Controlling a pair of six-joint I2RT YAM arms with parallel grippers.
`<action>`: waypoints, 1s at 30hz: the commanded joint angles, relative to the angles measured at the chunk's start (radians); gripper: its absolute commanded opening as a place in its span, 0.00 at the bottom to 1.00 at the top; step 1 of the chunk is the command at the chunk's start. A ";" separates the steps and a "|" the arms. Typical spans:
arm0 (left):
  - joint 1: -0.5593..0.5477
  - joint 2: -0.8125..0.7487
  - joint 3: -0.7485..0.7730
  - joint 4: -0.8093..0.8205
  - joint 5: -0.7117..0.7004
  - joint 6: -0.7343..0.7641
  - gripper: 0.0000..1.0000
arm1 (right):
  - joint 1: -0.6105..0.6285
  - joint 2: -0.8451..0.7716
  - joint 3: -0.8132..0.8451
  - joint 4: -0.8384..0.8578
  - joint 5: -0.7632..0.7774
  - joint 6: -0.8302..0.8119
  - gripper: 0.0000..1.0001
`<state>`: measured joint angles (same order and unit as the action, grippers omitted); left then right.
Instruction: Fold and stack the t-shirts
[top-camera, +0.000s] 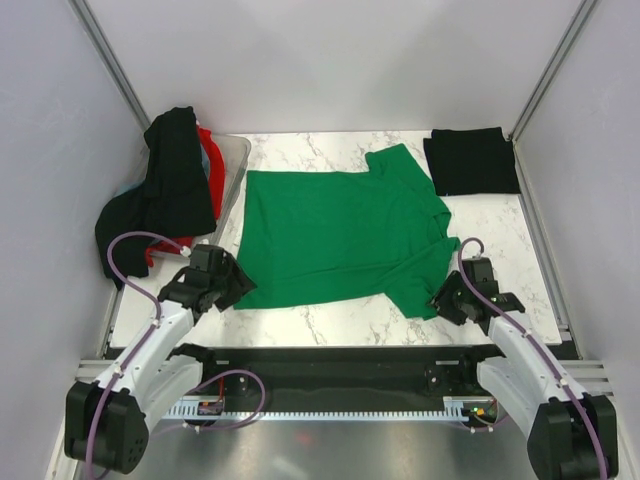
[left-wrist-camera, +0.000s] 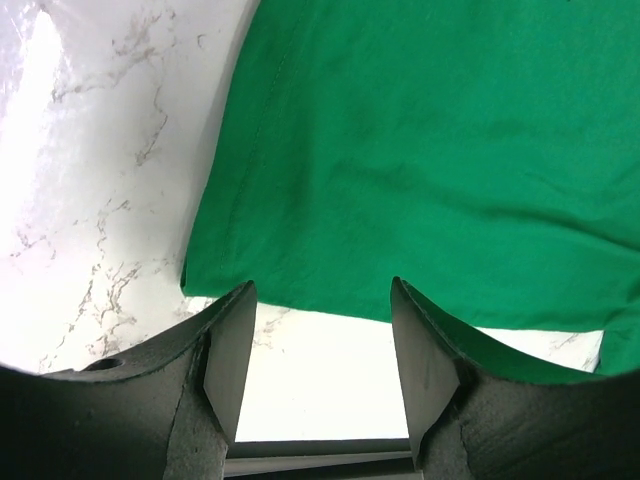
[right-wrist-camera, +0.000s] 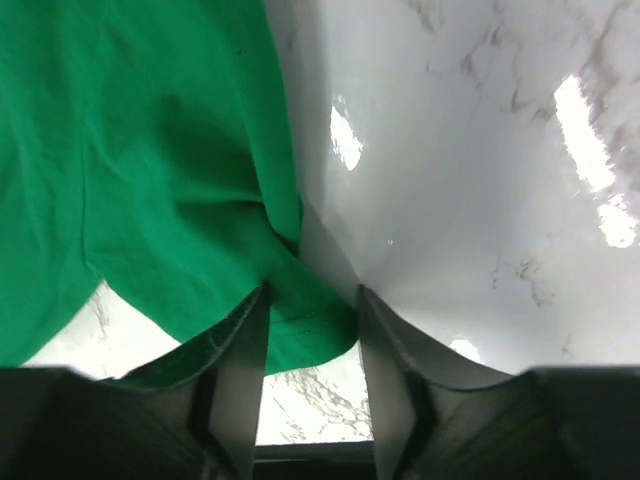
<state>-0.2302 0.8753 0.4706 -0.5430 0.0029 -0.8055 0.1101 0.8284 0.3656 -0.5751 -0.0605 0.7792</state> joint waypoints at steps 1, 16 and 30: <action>0.005 -0.019 -0.015 -0.005 0.000 -0.050 0.63 | 0.028 -0.028 -0.060 0.037 -0.036 0.057 0.46; -0.073 0.036 -0.021 -0.067 -0.205 -0.118 0.52 | 0.051 -0.026 0.039 0.003 -0.024 0.008 0.00; -0.301 0.179 0.080 -0.207 -0.435 -0.305 0.67 | 0.051 0.060 0.142 0.009 0.021 -0.046 0.00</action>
<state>-0.5278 1.1091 0.5571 -0.7315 -0.3294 -1.0214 0.1570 0.8978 0.4770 -0.5690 -0.0635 0.7551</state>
